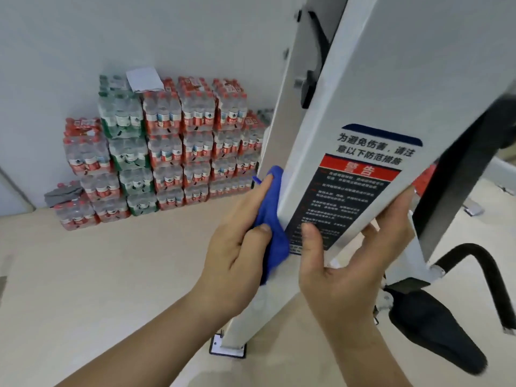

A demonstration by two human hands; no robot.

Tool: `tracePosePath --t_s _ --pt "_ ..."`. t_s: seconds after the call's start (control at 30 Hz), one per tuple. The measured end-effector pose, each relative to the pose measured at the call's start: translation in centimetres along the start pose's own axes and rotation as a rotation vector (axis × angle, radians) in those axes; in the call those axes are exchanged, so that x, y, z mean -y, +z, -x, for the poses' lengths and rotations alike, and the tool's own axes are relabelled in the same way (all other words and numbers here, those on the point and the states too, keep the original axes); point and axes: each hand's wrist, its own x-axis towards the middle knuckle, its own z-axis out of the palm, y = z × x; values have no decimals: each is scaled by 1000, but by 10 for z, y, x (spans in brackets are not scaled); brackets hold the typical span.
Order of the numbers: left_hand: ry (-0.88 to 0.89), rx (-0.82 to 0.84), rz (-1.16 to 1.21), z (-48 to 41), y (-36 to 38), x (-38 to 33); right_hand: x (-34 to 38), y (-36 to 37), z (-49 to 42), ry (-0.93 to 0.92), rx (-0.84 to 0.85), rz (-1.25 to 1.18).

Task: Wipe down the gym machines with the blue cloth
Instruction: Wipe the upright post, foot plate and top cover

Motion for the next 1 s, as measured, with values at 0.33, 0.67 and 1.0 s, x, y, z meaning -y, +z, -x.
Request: tracePosePath --t_s 0.33,0.67,1.0 --pt "162 348 -66 -13 -35 14 25 42 51 99 -350 215" --pt "-70 541 -30 24 -47 99 37 60 67 403 -407 193" --pt "-119 402 -44 13 -41 104 6 62 105 640 -316 156"
